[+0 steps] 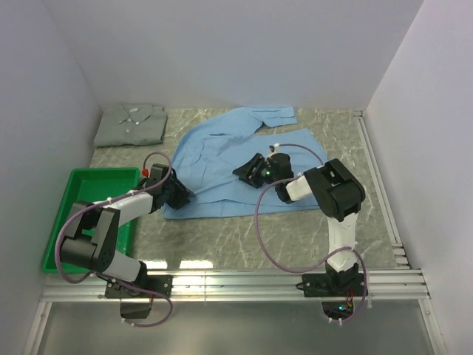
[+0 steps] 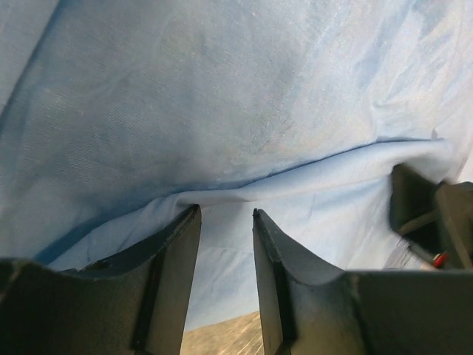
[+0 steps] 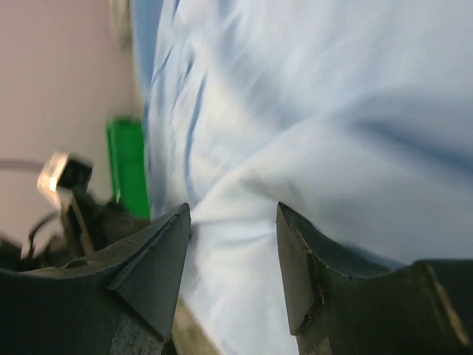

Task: Fold and stack the long sleeve shirts
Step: Fold the shirt

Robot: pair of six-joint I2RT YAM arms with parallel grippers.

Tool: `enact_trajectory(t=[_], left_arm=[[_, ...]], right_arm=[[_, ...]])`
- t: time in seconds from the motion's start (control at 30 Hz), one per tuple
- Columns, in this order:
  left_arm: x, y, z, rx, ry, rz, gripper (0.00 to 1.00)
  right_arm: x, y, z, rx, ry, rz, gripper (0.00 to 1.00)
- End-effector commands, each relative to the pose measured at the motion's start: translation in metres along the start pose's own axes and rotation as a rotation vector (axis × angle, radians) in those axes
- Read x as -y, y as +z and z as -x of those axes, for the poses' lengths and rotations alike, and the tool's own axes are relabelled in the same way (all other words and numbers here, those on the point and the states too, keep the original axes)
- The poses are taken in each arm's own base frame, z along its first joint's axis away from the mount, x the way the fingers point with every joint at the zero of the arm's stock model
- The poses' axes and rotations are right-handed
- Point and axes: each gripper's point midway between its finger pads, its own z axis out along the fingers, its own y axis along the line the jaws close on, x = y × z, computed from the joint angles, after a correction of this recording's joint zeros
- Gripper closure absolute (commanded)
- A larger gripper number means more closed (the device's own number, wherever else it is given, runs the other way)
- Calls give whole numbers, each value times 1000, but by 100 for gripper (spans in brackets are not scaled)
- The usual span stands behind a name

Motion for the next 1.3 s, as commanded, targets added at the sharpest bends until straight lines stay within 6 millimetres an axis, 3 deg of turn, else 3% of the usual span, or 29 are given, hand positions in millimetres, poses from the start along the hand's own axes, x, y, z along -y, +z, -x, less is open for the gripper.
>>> enact_trajectory(t=[0.0, 0.2, 0.3, 0.33, 0.47, 0.5, 0.57, 0.6, 0.63, 0.7, 0.73, 0.8, 0.83, 0.87, 0.93, 0.97, 1.03, 1.13, 1.23, 1.27], left_arm=[[-66, -5, -21, -59, -3, 209, 57], [-66, -11, -22, -53, 5, 198, 56], [-61, -13, -19, -46, 16, 187, 55], [-60, -13, -18, -43, 19, 185, 55], [-58, -15, -16, -35, 22, 178, 53], [-57, -17, -16, -34, 22, 173, 53], [-58, -19, -16, -32, 24, 175, 52], [-59, -21, -17, -30, 24, 172, 52], [-60, -21, -17, -30, 23, 176, 52], [-62, -23, -18, -29, 24, 178, 50], [-62, -23, -18, -28, 23, 178, 50], [-63, -24, -18, -26, 23, 180, 50], [-62, -25, -17, -21, 23, 178, 49], [-63, -25, -17, -20, 22, 180, 49], [-63, -25, -17, -17, 24, 180, 49], [-64, -25, -17, -17, 21, 182, 49], [-65, -25, -18, -19, 19, 186, 49], [-68, -26, -19, -20, 15, 188, 49], [-71, -27, -19, -19, 5, 187, 49], [-73, -28, -18, -17, -1, 189, 49]], right_arm=[[26, -16, 51, 171, -2, -97, 42], [42, -41, 100, 293, 5, -159, 42], [21, -45, 105, 269, -88, -137, 42], [4, -46, 104, 260, -119, -107, 42], [-54, -41, 80, 194, -220, 7, 42], [-70, -34, 59, 145, -236, 47, 42], [-90, -25, 41, 101, -248, 101, 42], [-102, -18, 17, 45, -242, 136, 42], [-100, -9, 3, 11, -234, 142, 42], [-116, 4, -16, -37, -217, 194, 42], [-110, 16, -39, -92, -206, 190, 42], [-121, 28, -56, -130, -205, 225, 42], [-113, 37, -75, -177, -204, 212, 42], [-119, 43, -80, -190, -212, 223, 42], [-108, 53, -102, -243, -217, 207, 42], [-109, 56, -103, -249, -222, 211, 42], [-91, 64, -108, -261, -223, 167, 42], [-65, 68, -104, -258, -211, 110, 42], [-37, 67, -79, -205, -181, 48, 43], [-31, 61, -59, -163, -147, 68, 44]])
